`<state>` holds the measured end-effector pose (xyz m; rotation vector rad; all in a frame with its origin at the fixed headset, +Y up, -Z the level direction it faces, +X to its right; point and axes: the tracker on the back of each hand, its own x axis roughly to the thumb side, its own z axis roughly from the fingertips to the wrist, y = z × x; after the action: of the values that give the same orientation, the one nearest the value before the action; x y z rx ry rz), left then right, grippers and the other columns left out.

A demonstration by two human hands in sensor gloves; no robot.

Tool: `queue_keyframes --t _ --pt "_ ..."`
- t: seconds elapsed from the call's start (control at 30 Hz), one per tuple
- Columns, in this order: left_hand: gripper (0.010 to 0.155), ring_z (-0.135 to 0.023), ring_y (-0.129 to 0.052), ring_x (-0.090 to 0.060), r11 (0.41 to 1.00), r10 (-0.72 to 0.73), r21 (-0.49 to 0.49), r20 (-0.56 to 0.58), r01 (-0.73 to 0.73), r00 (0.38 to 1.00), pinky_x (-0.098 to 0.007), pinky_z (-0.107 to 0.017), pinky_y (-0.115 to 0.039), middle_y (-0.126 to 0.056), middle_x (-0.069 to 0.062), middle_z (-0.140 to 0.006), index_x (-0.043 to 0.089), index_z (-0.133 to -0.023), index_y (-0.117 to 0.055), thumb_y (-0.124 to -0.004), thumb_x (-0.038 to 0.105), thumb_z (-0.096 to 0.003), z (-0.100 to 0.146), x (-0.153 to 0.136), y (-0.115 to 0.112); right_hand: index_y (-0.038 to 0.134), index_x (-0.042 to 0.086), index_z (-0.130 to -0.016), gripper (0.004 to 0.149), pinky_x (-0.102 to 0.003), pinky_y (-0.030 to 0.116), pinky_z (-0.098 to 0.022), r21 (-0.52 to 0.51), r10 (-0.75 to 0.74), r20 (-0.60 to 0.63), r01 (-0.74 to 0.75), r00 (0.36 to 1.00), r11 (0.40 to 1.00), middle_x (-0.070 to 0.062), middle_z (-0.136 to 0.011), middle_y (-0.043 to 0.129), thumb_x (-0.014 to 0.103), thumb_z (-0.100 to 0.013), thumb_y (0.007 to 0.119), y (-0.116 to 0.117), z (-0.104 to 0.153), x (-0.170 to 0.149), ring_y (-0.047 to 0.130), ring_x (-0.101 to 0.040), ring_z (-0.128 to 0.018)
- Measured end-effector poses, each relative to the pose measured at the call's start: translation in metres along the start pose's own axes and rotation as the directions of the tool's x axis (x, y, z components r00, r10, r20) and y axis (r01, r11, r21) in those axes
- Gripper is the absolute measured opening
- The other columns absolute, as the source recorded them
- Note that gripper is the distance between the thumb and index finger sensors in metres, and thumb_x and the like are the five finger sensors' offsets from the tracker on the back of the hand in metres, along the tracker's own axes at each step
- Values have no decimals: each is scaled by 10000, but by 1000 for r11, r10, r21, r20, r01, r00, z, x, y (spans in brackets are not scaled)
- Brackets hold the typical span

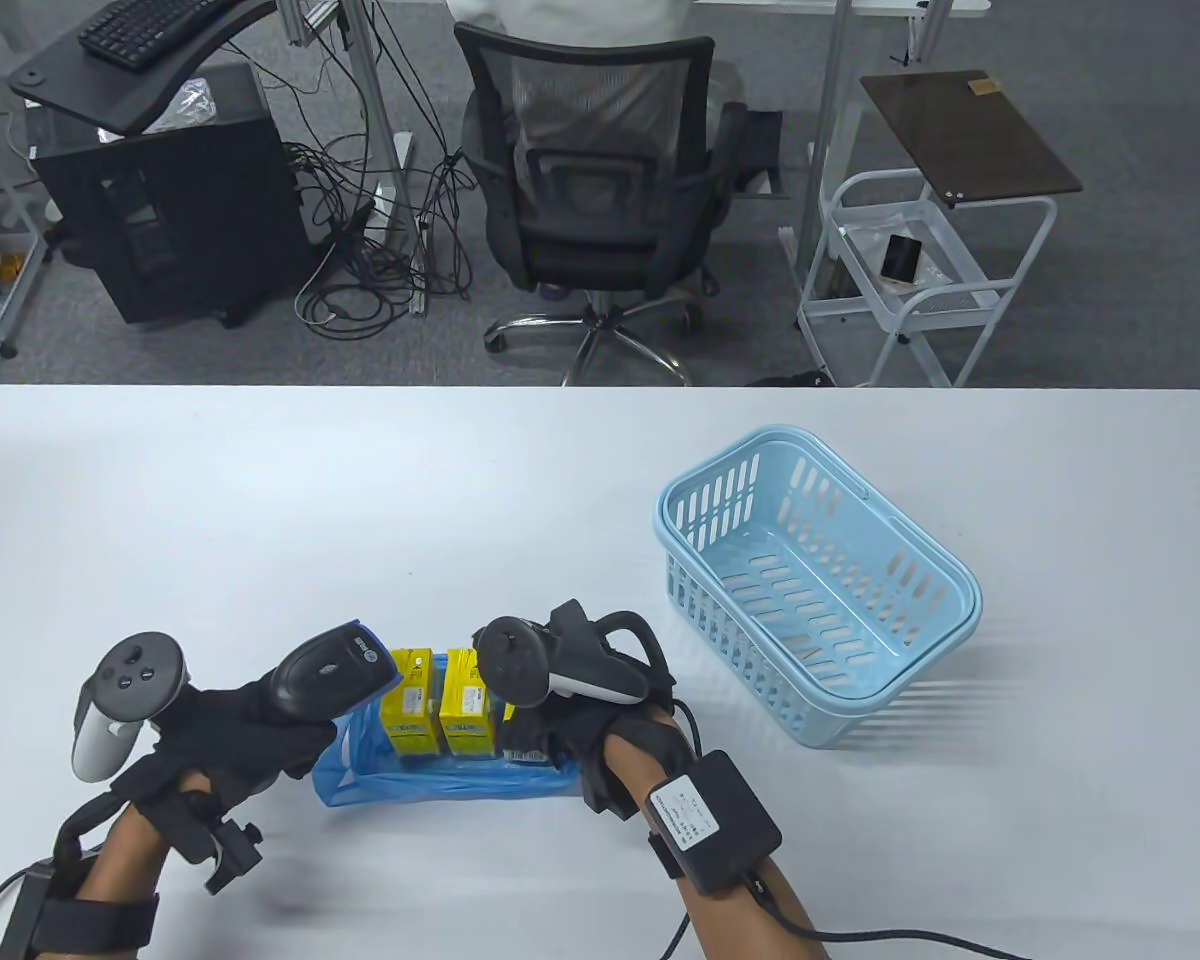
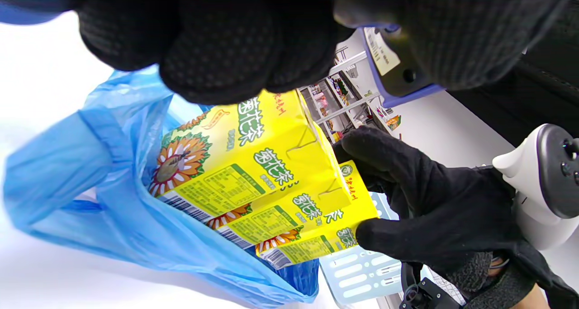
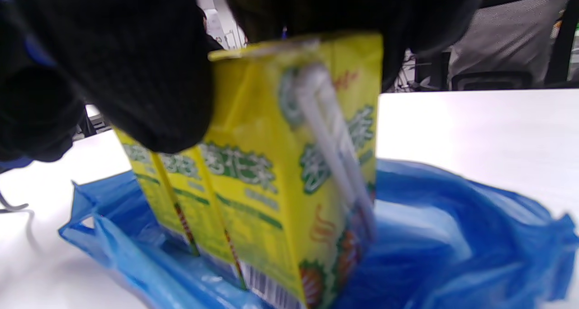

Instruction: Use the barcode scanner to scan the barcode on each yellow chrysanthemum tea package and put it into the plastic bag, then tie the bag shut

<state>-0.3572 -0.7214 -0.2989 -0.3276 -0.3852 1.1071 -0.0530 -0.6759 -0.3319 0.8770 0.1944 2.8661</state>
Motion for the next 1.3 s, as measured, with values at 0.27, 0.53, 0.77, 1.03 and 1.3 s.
queue_keyframes --t 0.27,0.53,0.77,1.03,1.3 --pt "718 -430 -1043 -237 1000 -10 -3 -10 10 1000 -487 -432 -873 -959 75 -662 217 -984 -613 -854 564 -404 0 0 -1 586 224 -953 871 -576 687 -693 3 33 -5 -33 999 999 -75 -997 746 464 -230 1008 10 -4 0 863 -358 -846" --pt "720 -430 -1043 -238 1000 -13 -6 -19 12 1000 -488 -432 -872 -960 74 -661 216 -985 -611 -854 564 -404 0 0 -2 480 227 -985 917 -578 642 -711 18 -14 -34 14 999 1000 -67 -1050 637 483 -253 970 13 -2 -7 778 -371 -910" --pt "719 -431 -1042 -239 1000 -12 -1 -23 12 1000 -489 -433 -871 -960 73 -662 216 -984 -612 -854 564 -404 -1 0 -2 350 269 -1021 976 -678 397 -757 -241 -95 -73 75 993 968 -142 -1128 247 707 -241 739 -31 32 -34 396 -498 -1037" --pt "721 -432 -1041 -239 999 -12 33 -33 13 999 -489 -433 -871 -959 73 -663 215 -986 -607 -852 564 -404 0 -2 0 277 312 -1027 960 -710 238 -742 -230 34 -147 -67 989 971 -115 -1120 90 752 -256 641 2 59 -54 194 -469 -1048" --pt "722 -432 -1041 -238 999 -8 37 -57 11 998 -489 -432 -870 -957 73 -665 215 -986 -605 -850 565 -404 1 -4 0 244 306 -1018 973 -702 217 -733 -54 57 -238 -71 970 996 -111 -1111 81 759 -242 617 69 63 -82 163 -462 -1036"
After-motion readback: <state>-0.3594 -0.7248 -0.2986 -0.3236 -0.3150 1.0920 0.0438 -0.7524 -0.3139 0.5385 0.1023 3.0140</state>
